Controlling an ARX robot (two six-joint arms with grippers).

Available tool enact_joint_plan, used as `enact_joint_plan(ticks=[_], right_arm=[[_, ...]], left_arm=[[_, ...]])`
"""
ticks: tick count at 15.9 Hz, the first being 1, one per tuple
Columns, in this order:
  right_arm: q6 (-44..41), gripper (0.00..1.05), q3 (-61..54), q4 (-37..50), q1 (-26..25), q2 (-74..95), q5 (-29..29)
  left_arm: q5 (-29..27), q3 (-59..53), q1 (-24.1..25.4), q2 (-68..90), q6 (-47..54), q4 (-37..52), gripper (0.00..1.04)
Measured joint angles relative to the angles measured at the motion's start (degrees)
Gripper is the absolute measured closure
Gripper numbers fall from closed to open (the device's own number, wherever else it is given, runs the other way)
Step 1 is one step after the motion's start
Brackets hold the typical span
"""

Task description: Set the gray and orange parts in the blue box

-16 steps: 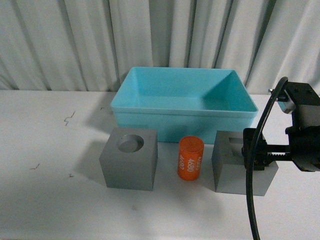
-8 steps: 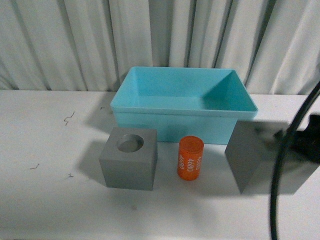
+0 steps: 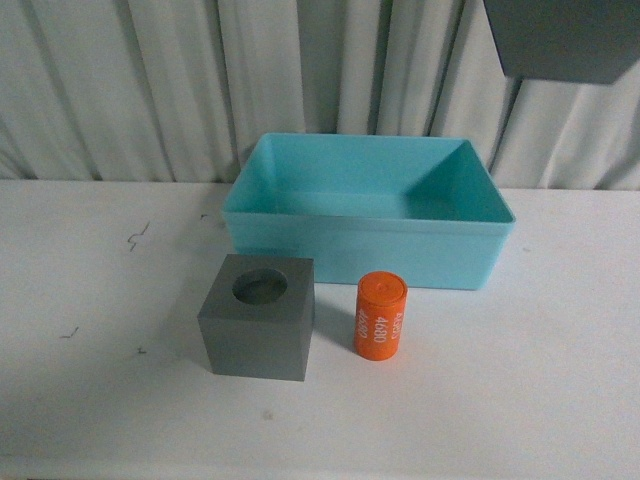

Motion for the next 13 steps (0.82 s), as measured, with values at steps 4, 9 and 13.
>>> enact_joint_plan(ticks=[4,9,13], right_arm=[[0.3,0.86,8.3,-0.4,2.1,9.1,3.0],[3.4,0.86,24.0,-2.9,7.9,28.2,10.2],[5.9,0.86,26.5,-5.7,8.8,36.4,14.3]], left_arm=[[0.0,0.0,0.0,0.0,0.0,0.0,0.07],[0.0,0.0,0.0,0.0,0.0,0.0,0.07],[0.0,0.0,0.0,0.0,0.0,0.0,0.07]])
